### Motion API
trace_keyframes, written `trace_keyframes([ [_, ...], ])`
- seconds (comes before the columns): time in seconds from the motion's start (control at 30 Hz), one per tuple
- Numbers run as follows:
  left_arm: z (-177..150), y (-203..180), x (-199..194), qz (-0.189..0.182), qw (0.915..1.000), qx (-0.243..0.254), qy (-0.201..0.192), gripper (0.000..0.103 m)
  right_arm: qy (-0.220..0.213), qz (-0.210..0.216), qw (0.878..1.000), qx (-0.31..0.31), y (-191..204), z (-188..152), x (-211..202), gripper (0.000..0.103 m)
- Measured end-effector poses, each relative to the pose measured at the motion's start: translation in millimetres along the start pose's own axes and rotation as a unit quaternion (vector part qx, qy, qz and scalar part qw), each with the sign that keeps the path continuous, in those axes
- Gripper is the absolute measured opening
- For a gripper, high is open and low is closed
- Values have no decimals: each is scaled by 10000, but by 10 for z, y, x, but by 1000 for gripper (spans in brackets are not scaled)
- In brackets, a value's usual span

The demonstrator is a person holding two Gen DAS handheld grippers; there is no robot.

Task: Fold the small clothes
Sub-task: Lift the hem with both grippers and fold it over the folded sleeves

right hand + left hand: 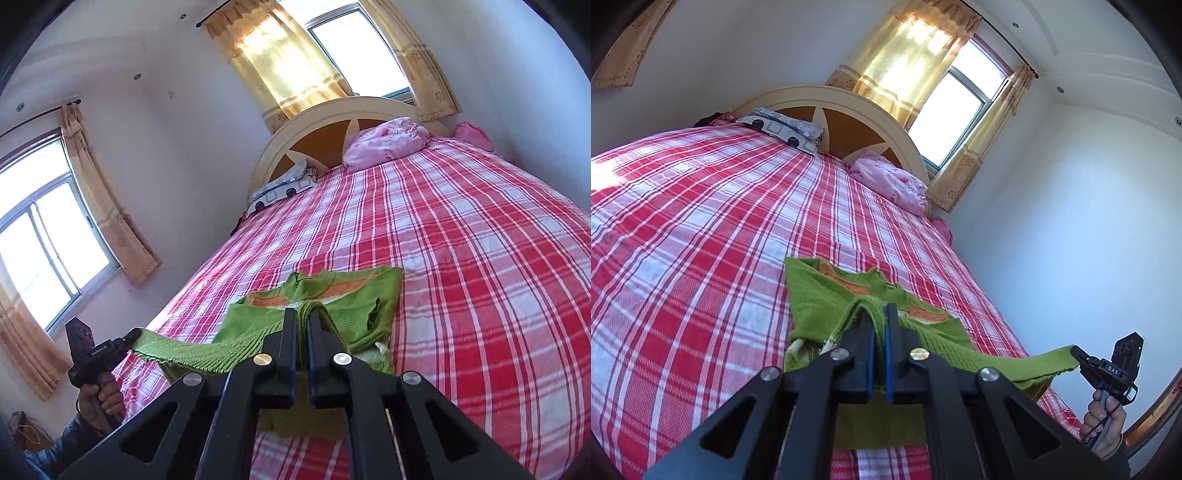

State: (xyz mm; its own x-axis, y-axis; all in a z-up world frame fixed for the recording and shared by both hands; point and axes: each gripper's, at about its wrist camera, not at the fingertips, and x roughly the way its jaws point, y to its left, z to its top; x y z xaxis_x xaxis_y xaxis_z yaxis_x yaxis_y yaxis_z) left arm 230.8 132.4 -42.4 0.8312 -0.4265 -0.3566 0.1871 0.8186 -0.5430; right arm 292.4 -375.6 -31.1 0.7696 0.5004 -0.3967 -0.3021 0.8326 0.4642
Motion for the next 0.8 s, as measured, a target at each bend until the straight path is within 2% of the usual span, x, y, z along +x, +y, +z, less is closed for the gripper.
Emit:
trace_keyframes([
  [0.4,300,106,578,204,9997,39,132,4,279,-293,9992,-65,-206,419,716,4],
  [0.63,403,298,1087,447,9983,-95,348,4,532,-504,9973,-53,-383,622,1305,4],
  [0.8,432,460,1433,588,9965,-265,530,4,879,-702,9936,49,-610,690,1804,4],
])
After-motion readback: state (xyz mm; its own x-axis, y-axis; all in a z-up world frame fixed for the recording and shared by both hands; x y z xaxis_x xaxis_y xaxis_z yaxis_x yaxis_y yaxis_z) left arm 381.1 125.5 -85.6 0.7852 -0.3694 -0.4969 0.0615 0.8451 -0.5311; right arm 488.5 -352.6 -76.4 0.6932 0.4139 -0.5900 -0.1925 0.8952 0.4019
